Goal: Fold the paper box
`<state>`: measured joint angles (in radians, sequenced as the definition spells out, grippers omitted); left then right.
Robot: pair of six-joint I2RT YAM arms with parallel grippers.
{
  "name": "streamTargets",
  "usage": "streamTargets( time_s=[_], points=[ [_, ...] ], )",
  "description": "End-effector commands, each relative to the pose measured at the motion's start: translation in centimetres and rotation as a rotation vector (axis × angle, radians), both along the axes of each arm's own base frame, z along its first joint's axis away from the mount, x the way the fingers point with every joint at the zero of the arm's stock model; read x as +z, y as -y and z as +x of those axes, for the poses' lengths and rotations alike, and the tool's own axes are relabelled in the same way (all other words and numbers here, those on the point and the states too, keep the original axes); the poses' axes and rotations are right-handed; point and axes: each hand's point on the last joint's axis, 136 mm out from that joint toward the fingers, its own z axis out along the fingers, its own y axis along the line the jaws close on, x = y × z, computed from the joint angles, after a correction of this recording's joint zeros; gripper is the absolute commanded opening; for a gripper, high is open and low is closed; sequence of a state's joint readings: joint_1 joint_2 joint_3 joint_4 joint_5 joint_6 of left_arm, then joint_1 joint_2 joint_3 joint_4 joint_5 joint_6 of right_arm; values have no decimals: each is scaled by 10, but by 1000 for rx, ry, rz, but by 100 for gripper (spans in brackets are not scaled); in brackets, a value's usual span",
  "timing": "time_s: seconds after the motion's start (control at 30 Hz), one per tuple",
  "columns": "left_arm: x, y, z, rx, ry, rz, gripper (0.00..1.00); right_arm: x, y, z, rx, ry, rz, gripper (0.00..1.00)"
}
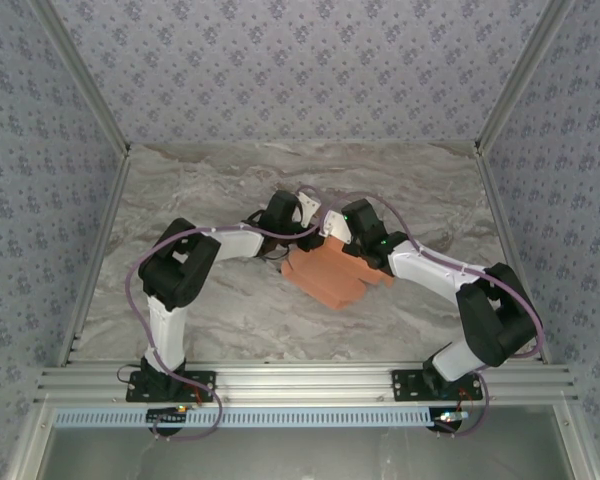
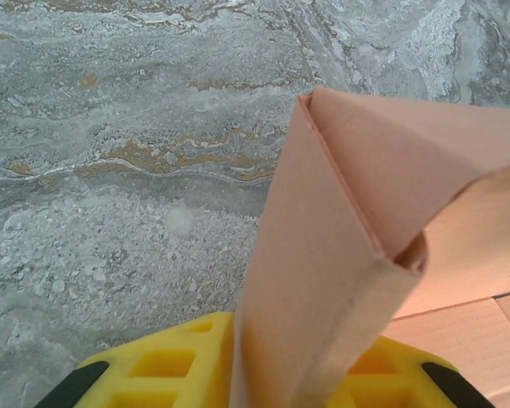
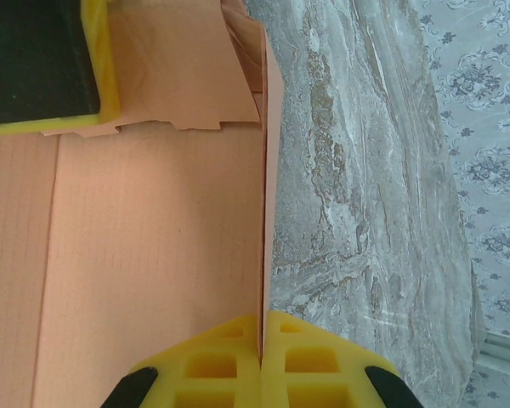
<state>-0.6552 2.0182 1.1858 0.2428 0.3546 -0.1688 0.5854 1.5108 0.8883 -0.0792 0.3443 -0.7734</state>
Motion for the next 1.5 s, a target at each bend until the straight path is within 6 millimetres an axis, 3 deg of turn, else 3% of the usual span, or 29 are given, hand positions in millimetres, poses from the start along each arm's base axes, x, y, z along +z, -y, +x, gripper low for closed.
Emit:
streamTargets(
  time_s=[0.0,0.5,0.83,1.47],
  points=[
    [1,0,8,27,48,6,25,1,-3,-5,10,-10,-10,0],
    [8,4,-6,-138,169,28,25,9,-2,1,147,145,-244,1],
    [17,-3,-2,-182,181,-24,28,-4,-2,1,207,176,-312,4],
    [23,-12,4,-86,233,-61,42,-16,0,1,251,221,-368,5]
  ],
)
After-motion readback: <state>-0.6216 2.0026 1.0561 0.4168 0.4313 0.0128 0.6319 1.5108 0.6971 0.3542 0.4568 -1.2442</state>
